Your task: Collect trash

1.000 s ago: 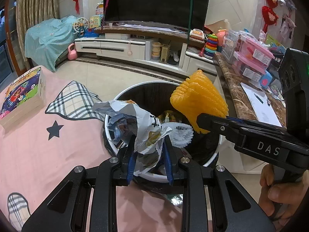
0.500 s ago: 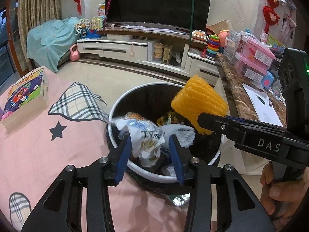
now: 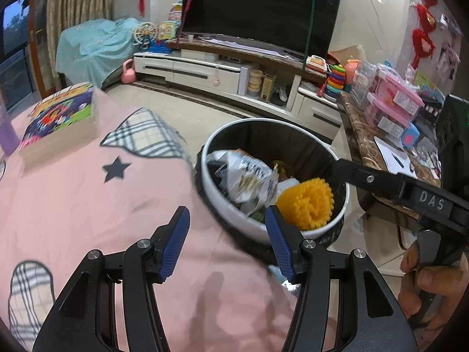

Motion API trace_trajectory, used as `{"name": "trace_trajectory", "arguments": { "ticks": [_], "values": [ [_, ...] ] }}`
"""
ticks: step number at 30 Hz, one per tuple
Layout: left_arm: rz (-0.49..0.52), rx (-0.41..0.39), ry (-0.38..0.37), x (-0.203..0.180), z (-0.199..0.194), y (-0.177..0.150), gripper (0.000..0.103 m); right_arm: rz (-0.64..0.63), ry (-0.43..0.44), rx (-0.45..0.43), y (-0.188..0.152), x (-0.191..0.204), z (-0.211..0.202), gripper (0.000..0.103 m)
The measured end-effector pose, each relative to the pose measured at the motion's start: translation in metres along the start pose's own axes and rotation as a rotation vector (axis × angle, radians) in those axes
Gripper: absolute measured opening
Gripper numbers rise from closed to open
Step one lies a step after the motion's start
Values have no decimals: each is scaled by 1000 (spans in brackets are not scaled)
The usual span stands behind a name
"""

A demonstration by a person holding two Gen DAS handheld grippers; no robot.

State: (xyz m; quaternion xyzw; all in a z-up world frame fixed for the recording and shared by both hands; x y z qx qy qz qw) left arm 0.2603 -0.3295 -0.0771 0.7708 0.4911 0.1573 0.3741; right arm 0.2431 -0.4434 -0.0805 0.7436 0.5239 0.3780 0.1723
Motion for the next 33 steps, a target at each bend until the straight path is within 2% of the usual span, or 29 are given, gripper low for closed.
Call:
{"name": "trace_trajectory", "arguments": {
  "ticks": [5, 9, 15, 26, 29, 33],
  "values": [
    [-49, -12, -1, 14, -20, -18, 55, 42, 7, -59, -8, 6, -19, 75],
    [-84, -33, 11, 25, -39, -33, 56, 57, 12, -97, -20, 17, -34, 79],
    [-109, -83, 40, 40, -72, -54, 64, 53, 4, -130, -47, 36, -50, 88],
    [-128, -191, 80, 61, -128, -85, 69, -35, -29, -200, -90, 77, -81, 91],
    [-139, -235, 93, 66, -145, -85, 74, -74, -35, -233, -90, 90, -93, 92],
    [-150, -301, 114, 72, -168, -81, 82, -132, -48, -318, -83, 106, -117, 101]
  ]
}}
Point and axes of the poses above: each gripper's, at about its wrist camera, not at the fingertips, and z roughly the way its jaws point, x to its left, y to its top, the point moved 9 cm from there along z, roughly the way its jaws point, and after that the axes turned 3 degrees about -x, right-handed, at the moved point
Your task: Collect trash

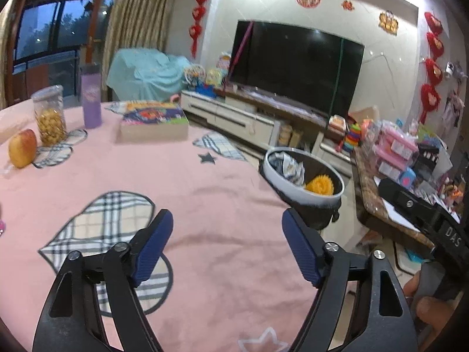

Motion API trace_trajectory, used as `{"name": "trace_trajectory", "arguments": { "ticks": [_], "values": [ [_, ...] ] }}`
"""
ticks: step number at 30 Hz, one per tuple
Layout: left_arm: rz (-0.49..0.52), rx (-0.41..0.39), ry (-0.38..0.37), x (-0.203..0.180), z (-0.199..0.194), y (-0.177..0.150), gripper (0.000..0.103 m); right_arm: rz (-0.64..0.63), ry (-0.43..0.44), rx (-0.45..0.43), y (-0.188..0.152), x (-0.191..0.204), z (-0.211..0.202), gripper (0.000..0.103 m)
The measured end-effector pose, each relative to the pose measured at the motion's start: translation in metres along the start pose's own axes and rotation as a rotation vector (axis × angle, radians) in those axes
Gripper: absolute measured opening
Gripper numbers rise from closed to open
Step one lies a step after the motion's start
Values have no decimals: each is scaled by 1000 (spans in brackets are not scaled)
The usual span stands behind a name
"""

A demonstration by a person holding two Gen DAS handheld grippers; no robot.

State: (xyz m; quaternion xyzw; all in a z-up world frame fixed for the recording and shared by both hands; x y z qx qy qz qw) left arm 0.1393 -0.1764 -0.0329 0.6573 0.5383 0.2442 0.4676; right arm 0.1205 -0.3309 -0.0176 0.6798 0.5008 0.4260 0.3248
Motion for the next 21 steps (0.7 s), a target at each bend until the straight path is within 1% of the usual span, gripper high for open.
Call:
{"name": "trace_trajectory", "arguments": {
  "ticks": [2, 3, 4, 5, 7, 10, 16, 21],
  "values": [
    [0, -41, 14, 3, -11, 7, 92, -24, -3, -47, 9, 6, -11, 102],
    [1, -71, 26, 4, -18, 11, 95, -38, -8, -72, 15, 9, -17, 103],
    [2, -90, 37, 5, -22, 13, 102, -46, -11, -87, 17, 11, -20, 103],
    [6, -126, 62, 7, -30, 16, 103, -60, -19, -112, 21, 14, -26, 103],
    [22, -161, 99, 10, -37, 16, 103, -89, -37, -161, 25, 17, -35, 103],
    [50, -174, 140, 14, -40, 11, 103, -105, -60, -192, 23, 18, -40, 103],
    [80, -182, 194, 23, -40, 0, 103, -105, -93, -206, 6, 15, -36, 103],
    [91, -188, 228, 30, -40, -4, 103, -102, -97, -178, -4, 13, -28, 103]
  ]
}}
Point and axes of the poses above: each gripper's, at about its wrist camera, not at the fingertips, and z roughly the way its jaws point, x to its left, y to its top, the point moved 9 cm from there along z, roughly the way its jaws point, and after that the axes turned 3 degrees about -x, right-handed, at the moved point
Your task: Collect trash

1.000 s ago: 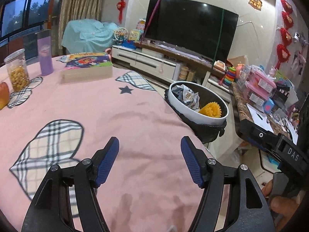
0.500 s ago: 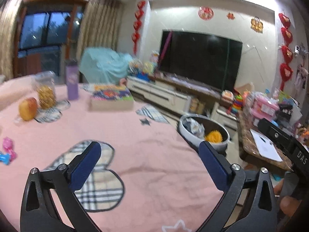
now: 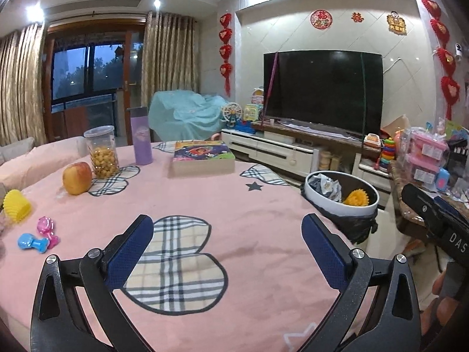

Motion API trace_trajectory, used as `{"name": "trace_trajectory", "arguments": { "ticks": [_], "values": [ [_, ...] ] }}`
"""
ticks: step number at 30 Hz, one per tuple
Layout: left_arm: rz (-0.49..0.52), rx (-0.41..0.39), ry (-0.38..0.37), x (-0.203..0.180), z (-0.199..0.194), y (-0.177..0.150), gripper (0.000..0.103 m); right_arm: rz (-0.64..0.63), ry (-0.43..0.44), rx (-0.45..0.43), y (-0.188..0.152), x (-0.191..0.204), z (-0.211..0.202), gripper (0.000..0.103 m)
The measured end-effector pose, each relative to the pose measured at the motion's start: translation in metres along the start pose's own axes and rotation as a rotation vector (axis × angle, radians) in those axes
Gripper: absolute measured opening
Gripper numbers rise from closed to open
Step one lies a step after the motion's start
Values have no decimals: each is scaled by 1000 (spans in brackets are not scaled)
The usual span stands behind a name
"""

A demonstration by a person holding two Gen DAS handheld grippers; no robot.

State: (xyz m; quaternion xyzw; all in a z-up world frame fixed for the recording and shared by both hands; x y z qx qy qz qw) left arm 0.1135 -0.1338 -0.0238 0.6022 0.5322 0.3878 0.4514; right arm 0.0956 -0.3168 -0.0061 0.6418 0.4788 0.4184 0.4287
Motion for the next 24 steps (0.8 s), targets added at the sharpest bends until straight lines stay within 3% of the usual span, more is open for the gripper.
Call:
{"name": "trace_trajectory", "arguments": {
  "ticks": [24],
  "values": [
    [-1, -24, 4, 0, -11, -3, 103, -20, 9, 38, -16, 7, 3, 103]
  ]
}}
Point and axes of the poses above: each gripper's, at about its wrist camera, not at the fingertips, and z roughly the way its jaws point, x to its left, y to its top, the point moved 9 cm from there along z, roughly the way its jaws point, and after that the axes turned 3 degrees about -x, right-handed, at the moved point
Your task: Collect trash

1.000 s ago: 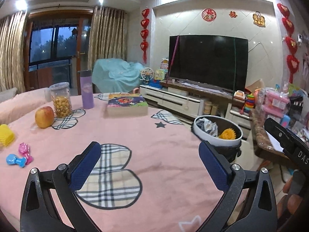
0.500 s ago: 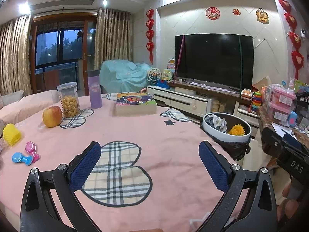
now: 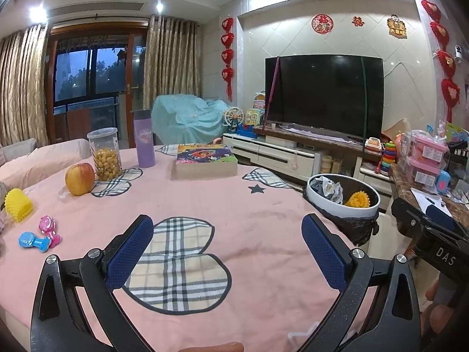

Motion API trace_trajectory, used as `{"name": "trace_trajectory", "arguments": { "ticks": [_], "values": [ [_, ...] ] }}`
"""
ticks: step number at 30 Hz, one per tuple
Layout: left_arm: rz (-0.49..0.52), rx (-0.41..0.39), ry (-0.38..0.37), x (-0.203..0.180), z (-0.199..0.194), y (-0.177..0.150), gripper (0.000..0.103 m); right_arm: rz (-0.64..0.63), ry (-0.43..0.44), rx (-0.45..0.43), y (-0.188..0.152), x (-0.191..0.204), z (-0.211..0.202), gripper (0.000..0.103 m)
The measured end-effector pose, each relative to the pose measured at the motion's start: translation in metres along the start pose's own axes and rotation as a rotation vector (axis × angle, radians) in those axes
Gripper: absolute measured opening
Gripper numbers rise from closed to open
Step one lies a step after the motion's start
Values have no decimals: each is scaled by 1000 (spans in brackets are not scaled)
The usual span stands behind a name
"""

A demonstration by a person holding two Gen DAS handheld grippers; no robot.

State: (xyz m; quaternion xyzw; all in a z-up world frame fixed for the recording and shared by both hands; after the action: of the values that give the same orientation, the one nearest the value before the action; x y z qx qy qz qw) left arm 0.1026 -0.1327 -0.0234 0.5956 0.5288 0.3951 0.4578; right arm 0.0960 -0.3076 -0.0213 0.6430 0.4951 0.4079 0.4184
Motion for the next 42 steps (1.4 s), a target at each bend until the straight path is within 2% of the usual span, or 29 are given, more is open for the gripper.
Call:
{"name": "trace_trajectory", "arguments": {
  "ticks": [42],
  "values": [
    [2, 15, -4, 0, 3, -2, 103, 7, 15, 18, -3, 0, 1, 103]
  ]
}}
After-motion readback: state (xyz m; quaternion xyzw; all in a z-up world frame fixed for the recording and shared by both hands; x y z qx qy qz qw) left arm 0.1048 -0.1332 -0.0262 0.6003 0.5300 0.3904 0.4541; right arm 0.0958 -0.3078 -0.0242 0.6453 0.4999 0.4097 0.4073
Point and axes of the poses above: each gripper's, at about its wrist camera, not at the fingertips, and z roughly the way its jaws point, x to its left, y to its top, the point moved 9 cm from there along z, roughly the way its jaws point, and after that the axes turned 3 degrees about -x, right-handed, at the moved point
